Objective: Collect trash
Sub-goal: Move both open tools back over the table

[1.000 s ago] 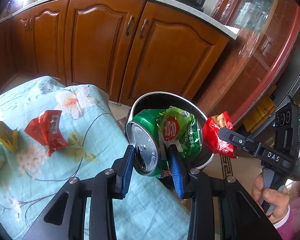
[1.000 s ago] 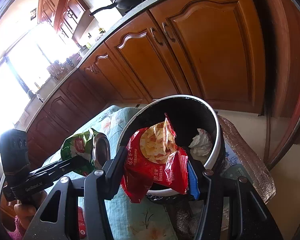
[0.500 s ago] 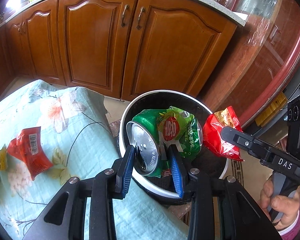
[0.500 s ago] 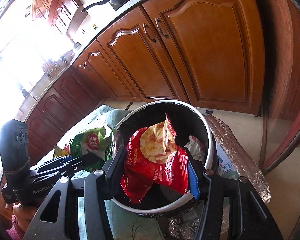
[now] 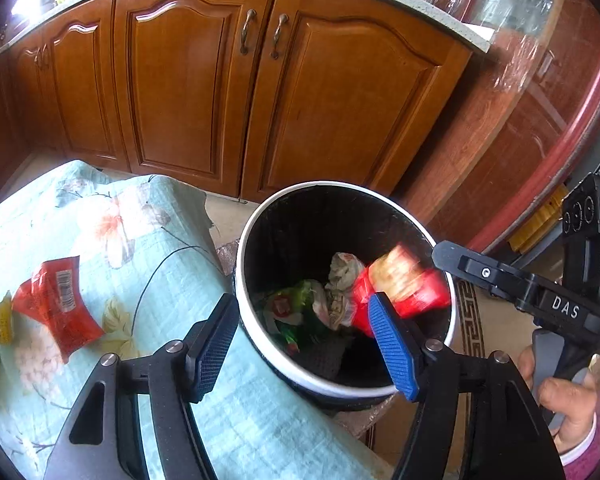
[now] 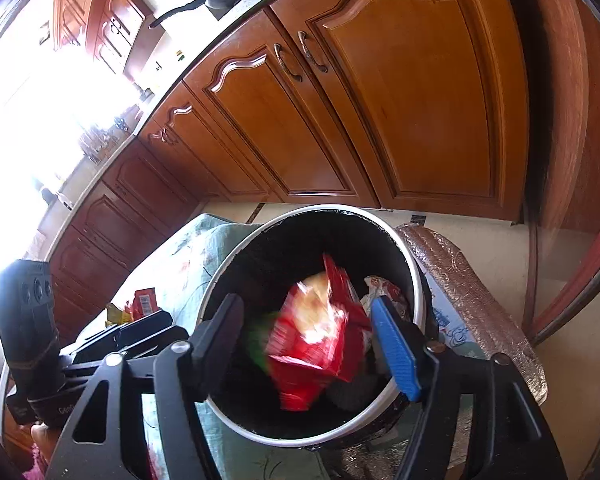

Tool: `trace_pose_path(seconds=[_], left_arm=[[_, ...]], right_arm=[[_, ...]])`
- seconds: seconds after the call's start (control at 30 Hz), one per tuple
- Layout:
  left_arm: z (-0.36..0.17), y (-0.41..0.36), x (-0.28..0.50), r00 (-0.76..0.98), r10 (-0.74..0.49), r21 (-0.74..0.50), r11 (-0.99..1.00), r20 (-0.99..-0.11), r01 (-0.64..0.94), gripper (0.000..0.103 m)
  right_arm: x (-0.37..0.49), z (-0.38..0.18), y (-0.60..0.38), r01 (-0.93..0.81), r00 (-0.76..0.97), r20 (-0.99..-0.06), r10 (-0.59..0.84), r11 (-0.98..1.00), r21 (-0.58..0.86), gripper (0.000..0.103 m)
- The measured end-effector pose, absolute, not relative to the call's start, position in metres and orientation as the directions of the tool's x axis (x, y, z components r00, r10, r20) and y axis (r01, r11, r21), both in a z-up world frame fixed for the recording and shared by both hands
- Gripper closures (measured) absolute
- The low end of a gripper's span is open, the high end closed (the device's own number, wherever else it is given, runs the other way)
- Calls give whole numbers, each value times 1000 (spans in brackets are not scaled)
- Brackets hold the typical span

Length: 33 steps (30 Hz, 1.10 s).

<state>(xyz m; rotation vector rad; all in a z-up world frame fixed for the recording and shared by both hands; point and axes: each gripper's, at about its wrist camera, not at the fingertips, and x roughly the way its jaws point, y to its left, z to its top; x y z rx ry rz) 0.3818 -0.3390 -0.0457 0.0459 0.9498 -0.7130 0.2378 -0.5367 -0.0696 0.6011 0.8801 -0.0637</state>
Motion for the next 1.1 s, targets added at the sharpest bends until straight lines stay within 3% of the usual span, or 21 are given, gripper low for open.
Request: trace_pose_path(seconds=[0.17,0.73,1.1], left_arm=[[-44,-303,357,418,-526,-248,792,-741,558,23],[-59,-106,270,553,-398,-269,914,-732,303,22],[-65,-36,259,564,-317,-229,948,-763,223,22]], right_arm=[[226,-62,-526,272,666,-719,199,832,483,27],[177,-73,-408,145,612,-706,356,827,543,22],[160,-81,-327,37,519,-738,431,851,524,22]])
